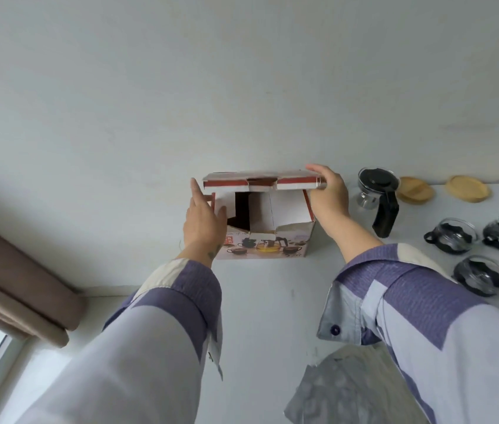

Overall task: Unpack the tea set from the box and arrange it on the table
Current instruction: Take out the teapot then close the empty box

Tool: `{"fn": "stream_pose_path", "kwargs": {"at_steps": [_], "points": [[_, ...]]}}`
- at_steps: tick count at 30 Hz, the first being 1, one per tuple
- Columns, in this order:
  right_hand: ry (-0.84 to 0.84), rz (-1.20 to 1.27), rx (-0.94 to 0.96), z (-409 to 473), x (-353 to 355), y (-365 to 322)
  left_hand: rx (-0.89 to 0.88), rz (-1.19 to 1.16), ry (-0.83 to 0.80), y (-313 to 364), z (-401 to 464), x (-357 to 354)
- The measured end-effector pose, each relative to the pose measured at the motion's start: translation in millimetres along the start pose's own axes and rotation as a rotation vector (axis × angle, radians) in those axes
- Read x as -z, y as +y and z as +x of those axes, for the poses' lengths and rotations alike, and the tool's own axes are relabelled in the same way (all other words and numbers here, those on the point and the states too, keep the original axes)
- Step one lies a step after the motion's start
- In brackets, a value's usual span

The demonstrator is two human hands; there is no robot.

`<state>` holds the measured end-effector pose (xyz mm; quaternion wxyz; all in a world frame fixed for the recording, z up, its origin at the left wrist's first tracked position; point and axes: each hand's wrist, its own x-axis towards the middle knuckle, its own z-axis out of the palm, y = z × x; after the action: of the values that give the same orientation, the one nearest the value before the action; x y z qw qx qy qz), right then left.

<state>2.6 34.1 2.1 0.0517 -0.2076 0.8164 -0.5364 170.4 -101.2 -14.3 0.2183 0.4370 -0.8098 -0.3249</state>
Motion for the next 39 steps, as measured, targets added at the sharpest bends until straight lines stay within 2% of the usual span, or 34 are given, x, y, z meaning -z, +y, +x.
{"fn": "stream_pose_path", "kwargs": {"at_steps": [5, 7, 12, 23, 29, 39], "points": [[-0.215, -0.106, 0.028, -31, 12, 10, -0.113, -0.017, 0.015, -5, -16, 9], [-0.241, -0.157, 0.041, -38, 16, 12, -0.143, -0.023, -0.005, -9, -19, 10], [-0.216, -0.271, 0.125, -43, 16, 19, -0.147, -0.066, -0.050, -19, -22, 11], [-0.175, -0.371, 0.163, -48, 7, 38, -0.040, -0.129, 0.063, -21, -27, 4], [-0.146, -0.368, 0.166, -48, 4, 41, -0.140, -0.006, 0.082, -22, -22, 7], [-0.095, -0.353, 0.182, -43, 7, 39, -0.181, -0.046, 0.132, -18, -11, 5]]}}
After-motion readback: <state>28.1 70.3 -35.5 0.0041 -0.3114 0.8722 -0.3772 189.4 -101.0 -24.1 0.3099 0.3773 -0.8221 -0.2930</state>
